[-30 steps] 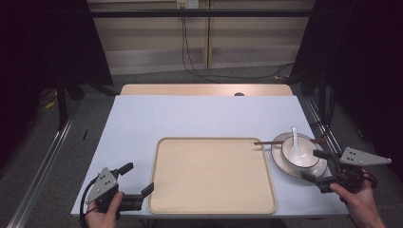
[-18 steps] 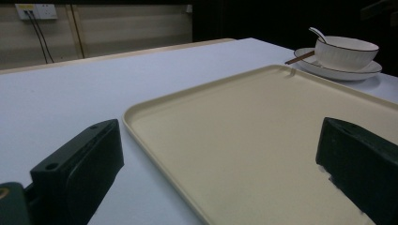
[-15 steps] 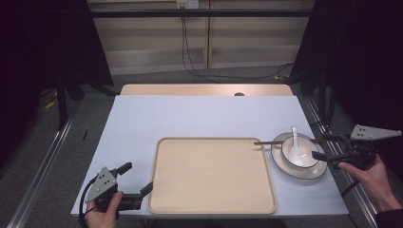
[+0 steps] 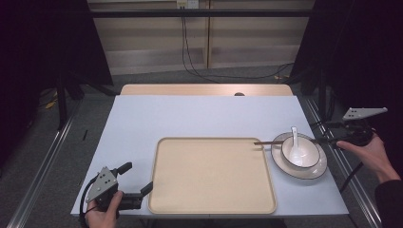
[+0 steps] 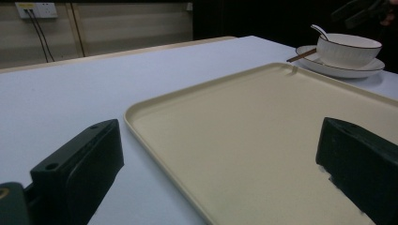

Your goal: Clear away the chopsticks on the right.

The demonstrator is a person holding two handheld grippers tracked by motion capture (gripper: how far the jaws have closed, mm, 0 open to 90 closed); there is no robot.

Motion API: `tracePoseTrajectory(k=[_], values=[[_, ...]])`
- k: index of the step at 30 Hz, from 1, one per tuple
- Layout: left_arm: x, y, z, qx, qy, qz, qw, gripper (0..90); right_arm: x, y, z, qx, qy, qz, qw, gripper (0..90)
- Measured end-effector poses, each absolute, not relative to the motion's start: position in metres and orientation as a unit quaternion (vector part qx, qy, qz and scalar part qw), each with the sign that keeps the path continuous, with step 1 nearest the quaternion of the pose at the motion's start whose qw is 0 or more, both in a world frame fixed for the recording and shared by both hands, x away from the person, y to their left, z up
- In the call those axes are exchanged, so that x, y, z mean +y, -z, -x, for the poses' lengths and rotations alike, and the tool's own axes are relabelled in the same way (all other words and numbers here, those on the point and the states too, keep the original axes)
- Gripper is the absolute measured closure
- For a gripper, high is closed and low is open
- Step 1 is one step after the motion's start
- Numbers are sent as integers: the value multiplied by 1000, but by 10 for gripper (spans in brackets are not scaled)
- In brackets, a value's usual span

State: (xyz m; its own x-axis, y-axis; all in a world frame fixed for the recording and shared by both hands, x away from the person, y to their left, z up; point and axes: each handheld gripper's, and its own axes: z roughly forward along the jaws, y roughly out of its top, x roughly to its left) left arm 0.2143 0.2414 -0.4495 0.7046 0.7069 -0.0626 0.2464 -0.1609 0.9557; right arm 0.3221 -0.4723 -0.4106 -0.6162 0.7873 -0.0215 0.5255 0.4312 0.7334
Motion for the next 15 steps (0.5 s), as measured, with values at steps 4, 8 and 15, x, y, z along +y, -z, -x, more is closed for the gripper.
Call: tracePoseTrajectory(k=[4,8,15], values=[[242,450,-214,325,-205,-733,561,12,-471,420,-339,849,-318,-387,171,324],[241,450,-215,326,-205,-734,560,11,-466,421,-346,861,-315,-364,163,519],[241,450,-215,324,-206,-734,560,12,-459,426,-350,885,-291,-333,144,661]])
